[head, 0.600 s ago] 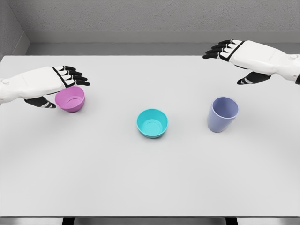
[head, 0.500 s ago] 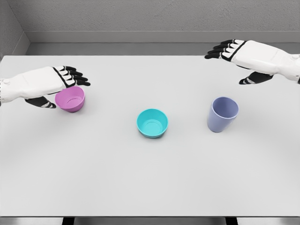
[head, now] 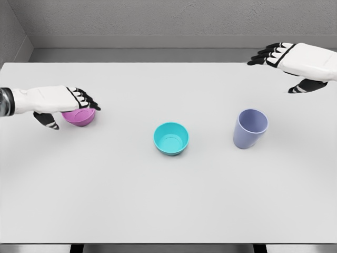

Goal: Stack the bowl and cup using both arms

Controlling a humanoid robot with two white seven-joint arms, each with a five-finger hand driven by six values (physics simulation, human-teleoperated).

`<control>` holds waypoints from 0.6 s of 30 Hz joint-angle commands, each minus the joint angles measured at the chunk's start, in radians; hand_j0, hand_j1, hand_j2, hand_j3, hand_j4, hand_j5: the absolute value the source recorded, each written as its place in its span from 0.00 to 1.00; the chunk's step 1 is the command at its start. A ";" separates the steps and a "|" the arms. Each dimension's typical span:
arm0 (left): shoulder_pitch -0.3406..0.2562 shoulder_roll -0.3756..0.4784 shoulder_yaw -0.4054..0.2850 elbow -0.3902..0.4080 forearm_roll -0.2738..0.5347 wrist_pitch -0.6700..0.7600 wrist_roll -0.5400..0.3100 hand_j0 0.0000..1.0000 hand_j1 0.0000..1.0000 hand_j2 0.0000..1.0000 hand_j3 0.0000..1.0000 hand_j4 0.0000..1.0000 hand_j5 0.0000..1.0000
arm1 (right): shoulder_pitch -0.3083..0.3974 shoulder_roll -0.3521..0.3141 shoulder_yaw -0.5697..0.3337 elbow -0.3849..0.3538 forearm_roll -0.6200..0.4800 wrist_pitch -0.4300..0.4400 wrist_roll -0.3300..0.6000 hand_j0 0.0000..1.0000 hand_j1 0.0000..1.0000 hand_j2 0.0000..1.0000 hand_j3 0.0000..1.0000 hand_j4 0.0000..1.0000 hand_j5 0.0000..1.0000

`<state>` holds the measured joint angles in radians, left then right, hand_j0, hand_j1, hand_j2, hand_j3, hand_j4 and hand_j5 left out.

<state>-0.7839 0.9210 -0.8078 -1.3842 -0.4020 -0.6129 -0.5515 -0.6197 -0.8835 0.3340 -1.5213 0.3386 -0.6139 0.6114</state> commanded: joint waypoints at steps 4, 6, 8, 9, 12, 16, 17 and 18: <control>-0.002 -0.004 0.001 0.007 0.014 0.002 -0.021 1.00 1.00 1.00 1.00 1.00 1.00 | 0.008 -0.020 0.010 -0.022 -0.004 0.003 -0.001 1.00 1.00 1.00 1.00 1.00 1.00; -0.003 -0.005 0.003 0.010 0.012 0.002 -0.021 1.00 1.00 1.00 1.00 1.00 1.00 | 0.008 -0.020 0.048 -0.060 -0.003 0.003 -0.001 1.00 1.00 1.00 1.00 1.00 1.00; -0.008 -0.027 0.001 0.046 0.009 0.002 -0.022 1.00 1.00 1.00 1.00 1.00 1.00 | 0.008 -0.020 0.062 -0.094 -0.003 0.003 -0.001 1.00 1.00 1.00 1.00 1.00 1.00; -0.017 -0.051 0.001 0.083 0.008 0.002 -0.022 1.00 1.00 1.00 1.00 1.00 1.00 | 0.008 -0.020 0.065 -0.105 -0.003 0.003 -0.001 1.00 1.00 1.00 1.00 1.00 1.00; -0.031 -0.088 0.001 0.140 0.003 0.002 -0.022 1.00 1.00 1.00 1.00 1.00 1.00 | 0.014 -0.032 0.072 -0.109 -0.003 0.003 -0.001 1.00 1.00 1.00 1.00 1.00 1.00; -0.034 -0.105 -0.001 0.169 0.002 0.002 -0.022 1.00 1.00 1.00 1.00 1.00 1.00 | 0.017 -0.034 0.074 -0.111 -0.003 0.003 -0.001 1.00 1.00 1.00 1.00 1.00 1.00; -0.034 -0.108 -0.001 0.169 0.002 0.002 -0.024 1.00 1.00 1.00 1.00 1.00 1.00 | 0.023 -0.034 0.074 -0.115 -0.003 0.003 -0.001 1.00 1.00 1.00 1.00 1.00 1.00; -0.034 -0.108 -0.001 0.169 0.002 0.002 -0.022 1.00 1.00 1.00 1.00 1.00 1.00 | 0.029 -0.034 0.074 -0.123 -0.003 0.003 -0.001 1.00 1.00 1.00 1.00 1.00 1.00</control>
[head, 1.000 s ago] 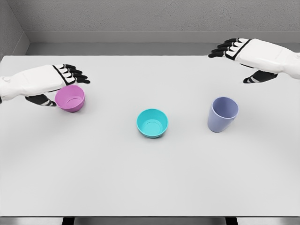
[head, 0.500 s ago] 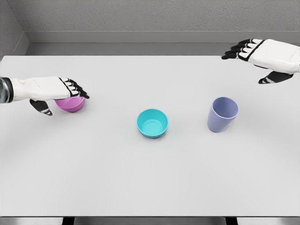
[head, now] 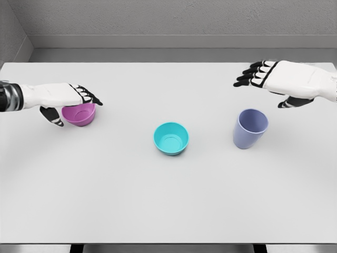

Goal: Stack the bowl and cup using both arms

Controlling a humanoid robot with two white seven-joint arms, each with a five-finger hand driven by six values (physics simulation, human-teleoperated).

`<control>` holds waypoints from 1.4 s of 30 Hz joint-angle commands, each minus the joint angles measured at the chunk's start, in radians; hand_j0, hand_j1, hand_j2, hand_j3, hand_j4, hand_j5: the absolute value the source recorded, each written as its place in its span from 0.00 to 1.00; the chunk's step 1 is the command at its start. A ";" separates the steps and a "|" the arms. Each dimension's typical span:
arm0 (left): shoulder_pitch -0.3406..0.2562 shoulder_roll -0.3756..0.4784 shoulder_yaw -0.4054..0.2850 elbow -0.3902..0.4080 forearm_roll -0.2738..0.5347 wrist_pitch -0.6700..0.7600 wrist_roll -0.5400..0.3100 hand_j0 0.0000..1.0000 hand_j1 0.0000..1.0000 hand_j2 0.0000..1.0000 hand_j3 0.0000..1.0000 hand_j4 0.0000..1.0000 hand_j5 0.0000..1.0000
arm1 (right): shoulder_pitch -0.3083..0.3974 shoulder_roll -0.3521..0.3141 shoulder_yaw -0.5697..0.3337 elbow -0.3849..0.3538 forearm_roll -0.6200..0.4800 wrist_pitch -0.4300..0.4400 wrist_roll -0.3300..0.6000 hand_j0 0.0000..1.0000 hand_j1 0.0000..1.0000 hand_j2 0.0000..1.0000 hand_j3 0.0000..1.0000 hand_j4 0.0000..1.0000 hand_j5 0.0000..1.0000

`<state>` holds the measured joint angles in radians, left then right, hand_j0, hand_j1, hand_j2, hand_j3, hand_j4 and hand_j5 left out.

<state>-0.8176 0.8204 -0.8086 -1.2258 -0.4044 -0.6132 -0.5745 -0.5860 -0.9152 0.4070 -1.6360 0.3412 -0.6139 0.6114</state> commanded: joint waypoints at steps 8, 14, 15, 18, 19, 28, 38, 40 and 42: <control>-0.008 -0.015 0.002 0.046 0.006 0.002 -0.001 1.00 1.00 1.00 1.00 1.00 1.00 | 0.015 -0.019 0.004 -0.019 -0.004 0.003 -0.001 1.00 1.00 1.00 1.00 1.00 1.00; -0.009 -0.029 0.002 0.075 0.006 0.002 -0.001 1.00 1.00 1.00 1.00 1.00 1.00 | 0.018 -0.031 0.027 -0.021 -0.005 0.003 -0.001 1.00 1.00 1.00 1.00 1.00 1.00; -0.009 -0.030 0.003 0.077 0.006 0.002 0.001 1.00 1.00 1.00 1.00 1.00 1.00 | 0.018 -0.031 0.030 -0.019 -0.005 0.003 -0.001 1.00 1.00 1.00 1.00 1.00 1.00; -0.011 -0.032 0.008 0.101 0.007 0.002 0.001 1.00 1.00 1.00 1.00 1.00 1.00 | 0.018 -0.031 0.030 -0.015 -0.002 0.003 -0.001 1.00 1.00 1.00 1.00 1.00 1.00; -0.012 -0.032 0.008 0.101 0.007 0.002 0.001 1.00 1.00 1.00 1.00 1.00 1.00 | 0.018 -0.031 0.030 -0.015 -0.002 0.003 -0.001 1.00 1.00 1.00 1.00 1.00 1.00; -0.018 -0.061 0.009 0.144 0.006 0.002 0.001 1.00 1.00 1.00 1.00 1.00 1.00 | 0.020 -0.027 0.070 -0.013 0.004 0.003 -0.001 1.00 1.00 1.00 1.00 1.00 1.00; -0.026 -0.090 0.009 0.170 0.004 0.002 0.001 1.00 1.00 1.00 1.00 1.00 1.00 | 0.020 -0.027 0.092 -0.015 0.005 0.003 -0.001 1.00 1.00 1.00 1.00 1.00 1.00; -0.032 -0.101 0.009 0.192 0.004 0.002 0.001 1.00 1.00 1.00 1.00 1.00 1.00 | 0.021 -0.025 0.098 -0.010 0.007 0.003 -0.001 1.00 1.00 1.00 1.00 1.00 1.00; -0.032 -0.101 0.008 0.192 0.004 0.002 0.001 1.00 1.00 1.00 1.00 1.00 1.00 | 0.028 -0.024 0.101 -0.008 0.009 0.003 -0.001 1.00 1.00 1.00 1.00 1.00 1.00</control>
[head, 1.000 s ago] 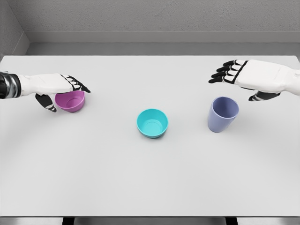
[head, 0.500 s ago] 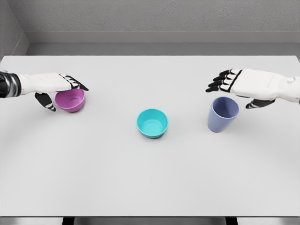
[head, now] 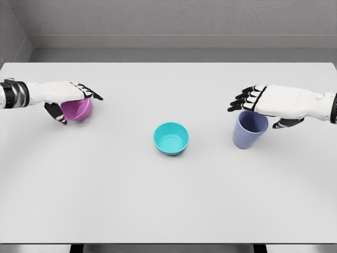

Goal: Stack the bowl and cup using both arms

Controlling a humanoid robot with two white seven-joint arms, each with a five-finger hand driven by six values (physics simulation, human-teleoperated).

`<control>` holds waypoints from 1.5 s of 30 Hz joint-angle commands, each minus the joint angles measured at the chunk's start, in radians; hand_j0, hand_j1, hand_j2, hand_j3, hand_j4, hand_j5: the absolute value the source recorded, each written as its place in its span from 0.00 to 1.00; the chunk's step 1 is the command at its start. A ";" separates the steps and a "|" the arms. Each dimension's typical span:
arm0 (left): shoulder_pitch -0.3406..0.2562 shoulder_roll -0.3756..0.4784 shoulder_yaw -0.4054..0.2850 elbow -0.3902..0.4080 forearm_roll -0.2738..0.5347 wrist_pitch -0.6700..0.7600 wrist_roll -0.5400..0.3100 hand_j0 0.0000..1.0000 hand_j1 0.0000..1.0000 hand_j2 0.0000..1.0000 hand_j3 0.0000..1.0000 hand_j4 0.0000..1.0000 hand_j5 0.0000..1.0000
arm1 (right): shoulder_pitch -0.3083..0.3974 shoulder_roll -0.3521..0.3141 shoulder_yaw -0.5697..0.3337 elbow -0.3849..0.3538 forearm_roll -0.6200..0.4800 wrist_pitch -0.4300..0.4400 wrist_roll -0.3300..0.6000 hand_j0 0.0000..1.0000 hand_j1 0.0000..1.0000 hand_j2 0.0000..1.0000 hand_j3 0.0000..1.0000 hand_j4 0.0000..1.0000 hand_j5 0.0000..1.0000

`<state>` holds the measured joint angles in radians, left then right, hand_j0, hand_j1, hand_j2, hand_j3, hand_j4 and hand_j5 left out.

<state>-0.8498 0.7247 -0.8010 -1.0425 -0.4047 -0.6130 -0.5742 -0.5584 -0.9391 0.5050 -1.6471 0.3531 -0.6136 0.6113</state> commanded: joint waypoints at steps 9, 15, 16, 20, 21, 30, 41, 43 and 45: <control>0.000 -0.004 -0.001 0.007 0.004 0.002 0.001 1.00 1.00 1.00 1.00 1.00 1.00 | 0.000 0.017 0.015 0.023 0.017 0.003 0.000 1.00 1.00 1.00 1.00 1.00 1.00; 0.000 -0.004 -0.003 0.007 0.004 0.002 -0.001 1.00 1.00 1.00 1.00 1.00 1.00 | 0.000 0.019 0.021 0.032 0.018 0.003 0.000 1.00 1.00 1.00 1.00 1.00 1.00; 0.000 -0.004 -0.003 0.007 0.004 0.002 -0.001 1.00 1.00 1.00 1.00 1.00 1.00 | 0.000 0.019 0.023 0.032 0.018 0.003 0.000 1.00 1.00 1.00 1.00 1.00 1.00; 0.000 -0.002 -0.003 0.007 0.004 0.002 -0.001 0.86 0.86 0.86 0.86 0.86 0.86 | 0.000 0.019 0.021 0.032 0.018 0.003 0.000 1.00 1.00 1.00 1.00 1.00 1.00; 0.000 -0.002 -0.003 0.007 0.004 0.002 -0.001 0.83 0.83 0.83 0.83 0.83 0.83 | 0.000 0.019 0.021 0.032 0.018 0.003 0.000 1.00 1.00 1.00 1.00 1.00 1.00; 0.000 -0.002 -0.004 0.004 0.004 0.002 -0.001 0.70 0.70 0.70 0.70 0.70 0.70 | 0.000 0.017 0.020 0.033 0.018 0.003 0.000 1.00 1.00 1.00 1.00 1.00 1.00; -0.002 -0.007 -0.007 -0.008 0.010 0.002 -0.001 0.67 0.67 0.67 0.67 0.67 0.67 | 0.000 0.017 0.021 0.035 0.018 0.003 0.000 1.00 1.00 1.00 1.00 1.00 1.00; -0.002 -0.008 -0.007 -0.030 0.010 0.002 -0.001 0.67 0.67 0.67 0.67 0.67 0.67 | 0.000 0.017 0.021 0.035 0.018 0.003 0.000 1.00 1.00 1.00 1.00 1.00 1.00; -0.014 -0.002 -0.007 -0.065 0.015 0.002 0.001 0.67 0.67 0.67 0.67 0.67 0.67 | 0.000 0.017 0.021 0.035 0.018 0.003 0.000 1.00 1.00 1.00 1.00 1.00 1.00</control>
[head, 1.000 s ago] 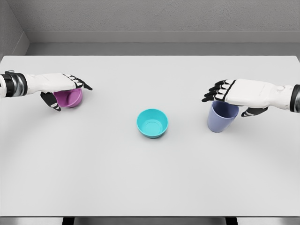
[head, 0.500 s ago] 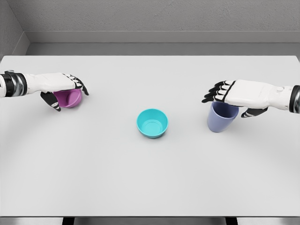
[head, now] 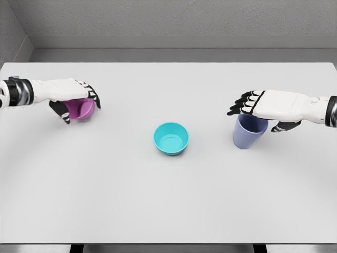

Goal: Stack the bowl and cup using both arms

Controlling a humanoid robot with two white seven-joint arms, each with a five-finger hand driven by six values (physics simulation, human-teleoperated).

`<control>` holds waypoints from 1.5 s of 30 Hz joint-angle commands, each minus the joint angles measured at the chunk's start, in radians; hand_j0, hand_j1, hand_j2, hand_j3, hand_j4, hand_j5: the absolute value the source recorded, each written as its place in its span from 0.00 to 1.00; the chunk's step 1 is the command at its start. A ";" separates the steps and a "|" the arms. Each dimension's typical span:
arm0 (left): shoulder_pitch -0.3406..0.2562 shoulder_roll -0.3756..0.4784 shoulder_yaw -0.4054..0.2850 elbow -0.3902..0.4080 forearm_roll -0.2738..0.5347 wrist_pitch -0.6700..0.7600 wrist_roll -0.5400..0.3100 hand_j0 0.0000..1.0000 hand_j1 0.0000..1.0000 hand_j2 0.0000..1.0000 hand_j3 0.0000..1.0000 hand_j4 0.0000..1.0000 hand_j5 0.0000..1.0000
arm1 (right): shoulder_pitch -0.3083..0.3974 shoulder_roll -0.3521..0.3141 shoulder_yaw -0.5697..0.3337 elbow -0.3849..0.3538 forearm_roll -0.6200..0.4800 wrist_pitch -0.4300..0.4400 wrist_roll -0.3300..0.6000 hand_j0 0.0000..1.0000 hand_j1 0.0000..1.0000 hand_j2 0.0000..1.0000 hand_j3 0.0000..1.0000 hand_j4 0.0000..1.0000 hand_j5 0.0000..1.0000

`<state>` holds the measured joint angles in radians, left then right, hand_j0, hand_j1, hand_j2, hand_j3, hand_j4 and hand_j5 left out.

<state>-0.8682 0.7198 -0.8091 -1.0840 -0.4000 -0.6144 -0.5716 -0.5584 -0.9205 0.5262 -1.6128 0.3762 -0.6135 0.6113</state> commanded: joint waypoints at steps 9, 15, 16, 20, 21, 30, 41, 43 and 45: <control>-0.028 -0.005 -0.002 -0.201 0.013 0.004 -0.002 0.67 0.67 0.67 0.67 0.67 0.67 | -0.002 0.000 0.000 0.007 -0.005 0.003 0.000 1.00 1.00 1.00 1.00 1.00 1.00; -0.052 -0.039 -0.005 -0.263 0.013 0.004 -0.002 0.67 0.67 0.67 0.67 0.67 0.67 | -0.002 0.000 0.000 0.014 -0.005 0.003 0.000 1.00 1.00 1.00 1.00 1.00 1.00; -0.052 -0.049 -0.007 -0.264 0.013 0.004 -0.002 0.67 0.67 0.67 0.67 0.67 0.67 | -0.003 0.000 0.000 0.013 -0.005 0.003 0.000 1.00 1.00 1.00 1.00 1.00 1.00; -0.063 -0.068 -0.021 -0.301 0.035 0.004 -0.002 0.67 0.67 0.67 0.67 0.67 0.67 | -0.003 0.000 0.000 0.014 -0.005 0.003 0.000 1.00 1.00 1.00 1.00 1.00 1.00; -0.066 -0.068 -0.024 -0.336 0.035 0.004 -0.002 0.67 0.67 0.67 0.67 0.67 0.67 | -0.003 0.000 0.000 0.014 -0.005 0.003 0.000 1.00 1.00 1.00 1.00 1.00 1.00; -0.094 -0.105 -0.076 -0.498 0.050 0.004 -0.001 0.67 0.67 0.67 0.67 0.67 0.67 | -0.003 0.006 0.001 0.017 -0.005 0.003 0.000 1.00 1.00 1.00 1.00 1.00 1.00; -0.132 -0.120 -0.197 -0.510 0.046 0.004 -0.004 0.68 0.68 0.68 0.68 0.68 0.68 | -0.002 0.009 0.006 0.025 -0.005 0.003 0.000 1.00 1.00 1.00 1.00 1.00 1.00; -0.159 -0.126 -0.211 -0.511 0.046 0.004 -0.004 0.68 0.68 0.68 0.68 0.68 0.68 | -0.002 0.009 0.008 0.025 -0.005 0.003 0.000 1.00 1.00 1.00 1.00 1.00 1.00; -0.176 -0.131 -0.245 -0.511 0.046 0.004 -0.005 0.68 0.68 0.68 0.68 0.68 0.68 | -0.002 0.009 0.008 0.025 -0.005 0.003 0.000 1.00 1.00 1.00 1.00 1.00 1.00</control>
<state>-1.0538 0.5920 -1.0270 -1.5943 -0.3592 -0.6135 -0.5761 -0.5599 -0.9103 0.5342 -1.5883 0.3763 -0.6135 0.6113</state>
